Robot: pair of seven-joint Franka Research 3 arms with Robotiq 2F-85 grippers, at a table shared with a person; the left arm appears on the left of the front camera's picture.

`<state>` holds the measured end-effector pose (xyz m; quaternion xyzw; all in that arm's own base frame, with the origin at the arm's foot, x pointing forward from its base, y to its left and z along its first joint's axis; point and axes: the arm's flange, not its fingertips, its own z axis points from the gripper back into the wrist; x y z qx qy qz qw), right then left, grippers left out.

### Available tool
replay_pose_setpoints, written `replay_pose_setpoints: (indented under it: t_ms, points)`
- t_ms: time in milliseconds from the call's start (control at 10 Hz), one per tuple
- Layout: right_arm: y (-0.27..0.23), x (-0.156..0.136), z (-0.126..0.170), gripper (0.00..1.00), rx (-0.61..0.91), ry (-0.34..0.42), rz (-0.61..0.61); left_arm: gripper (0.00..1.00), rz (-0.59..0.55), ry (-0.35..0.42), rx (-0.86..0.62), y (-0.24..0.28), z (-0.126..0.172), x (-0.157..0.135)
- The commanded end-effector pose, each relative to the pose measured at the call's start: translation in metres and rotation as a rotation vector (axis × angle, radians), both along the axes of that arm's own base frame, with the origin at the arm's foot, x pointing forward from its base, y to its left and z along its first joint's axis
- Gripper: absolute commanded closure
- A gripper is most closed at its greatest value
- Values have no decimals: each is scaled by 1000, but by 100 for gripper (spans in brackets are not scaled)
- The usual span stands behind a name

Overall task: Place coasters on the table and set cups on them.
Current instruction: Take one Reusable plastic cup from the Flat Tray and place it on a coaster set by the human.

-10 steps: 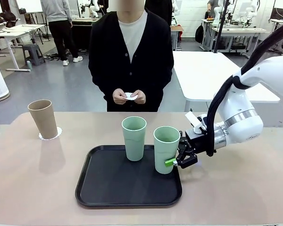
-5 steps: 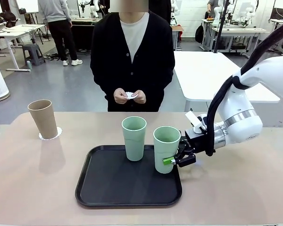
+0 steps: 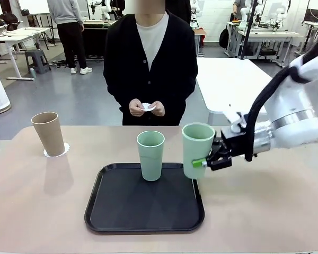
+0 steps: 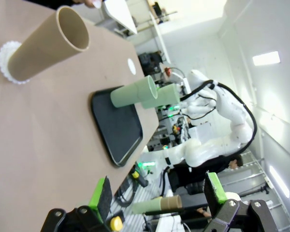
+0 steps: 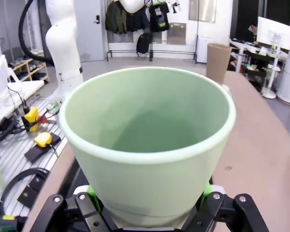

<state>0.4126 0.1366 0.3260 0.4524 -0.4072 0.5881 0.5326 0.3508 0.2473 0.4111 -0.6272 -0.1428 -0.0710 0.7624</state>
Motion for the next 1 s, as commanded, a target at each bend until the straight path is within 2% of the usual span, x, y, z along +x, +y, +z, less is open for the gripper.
replay_pose_setpoints:
  t_ms: [0, 100, 300, 400, 500, 600, 900]
  points:
    - [-4, -24, 65, 35, -32, -23, -53, 0, 6, -6, 2, 1, 2, 0]
    - [-4, -27, 88, 35, -34, -31, -64, 0, 6, -6, 2, 1, 2, 0]
    - [-2, -26, 112, 35, -36, -35, -76, 0, 6, -6, 2, 1, 2, 0]
    - [-1, -25, 112, 35, -43, -32, -73, 0, 6, -6, 2, 1, 2, 0]
    - [0, -22, 109, 35, -77, -17, -119, 0, 6, -6, 2, 1, 2, 0]
    - [-2, -28, 123, 35, -11, -56, -71, 0, 6, -6, 2, 1, 2, 0]
    - [-2, -28, 123, 35, -11, -56, -71, 0, 6, -6, 2, 1, 2, 0]
